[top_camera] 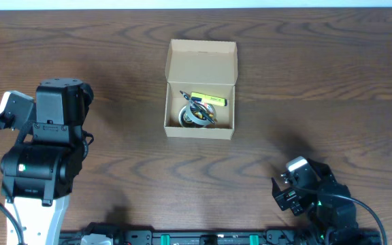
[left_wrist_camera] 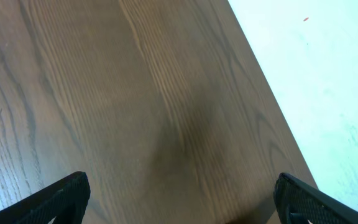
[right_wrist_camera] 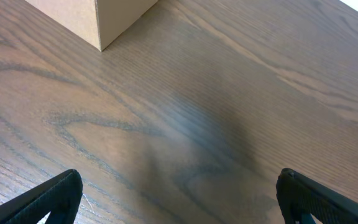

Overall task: Pack container
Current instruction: 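Release the pen and retract the left gripper from the box, then bring both grippers to the box's left and right lid flaps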

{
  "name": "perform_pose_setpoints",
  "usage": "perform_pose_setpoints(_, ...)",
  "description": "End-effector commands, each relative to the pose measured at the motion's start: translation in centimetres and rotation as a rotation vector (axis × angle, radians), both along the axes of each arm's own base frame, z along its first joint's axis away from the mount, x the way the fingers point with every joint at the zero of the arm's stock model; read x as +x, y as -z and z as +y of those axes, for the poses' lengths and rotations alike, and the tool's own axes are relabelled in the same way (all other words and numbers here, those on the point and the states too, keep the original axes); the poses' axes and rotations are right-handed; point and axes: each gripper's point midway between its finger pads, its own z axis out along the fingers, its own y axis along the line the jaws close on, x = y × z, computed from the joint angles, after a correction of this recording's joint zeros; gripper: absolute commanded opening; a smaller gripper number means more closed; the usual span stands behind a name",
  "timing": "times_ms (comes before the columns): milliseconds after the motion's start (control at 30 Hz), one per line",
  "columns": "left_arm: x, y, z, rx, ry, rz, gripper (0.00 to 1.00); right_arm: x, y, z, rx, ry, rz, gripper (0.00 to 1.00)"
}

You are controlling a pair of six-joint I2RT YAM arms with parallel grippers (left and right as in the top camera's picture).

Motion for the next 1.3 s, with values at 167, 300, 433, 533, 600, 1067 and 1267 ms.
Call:
perform_pose_setpoints(167,-0.2,0.1,0.3,0.033,0.002,0.015,0.95,0.3,-0.2,-0.3,-0.002,0.021,-0.015,0.99)
perform_pose_setpoints(300,-0.2,0.1,0.3,0.033,0.002,0.015,0.95,0.8,-1.3,0.5,0.035,-0.006,-0.06,0.99)
perform_pose_setpoints(433,0.3,-0.1,-0.1,0.03,0.037,0.006,0.96,2.0,-4.4,1.5,0.096,-0.028,-0.131,0.99)
perform_pose_setpoints(533,1.2,-0.5,-1.0,0.028,0.114,-0.009,0.96,3.0,-6.9,1.8,0.099,-0.02,-0.11,0.99)
perform_pose_setpoints(600,1.7,-1.1,-1.4,0.02,0.143,-0.018,0.96,4.2,-8.8,2.2,0.083,-0.018,-0.06,0.99)
perform_pose_setpoints(1067,7.2,-2.9,-3.4,0.053,0.289,0.01,0.96,20.6,-9.1,8.0,-0.054,-0.023,0.384,0.99)
perform_pose_setpoints(1267,7.6,-2.3,-3.5,0.052,0.291,0.029,0.96,23.8,-4.3,9.2,-0.052,-0.014,0.43,0.99)
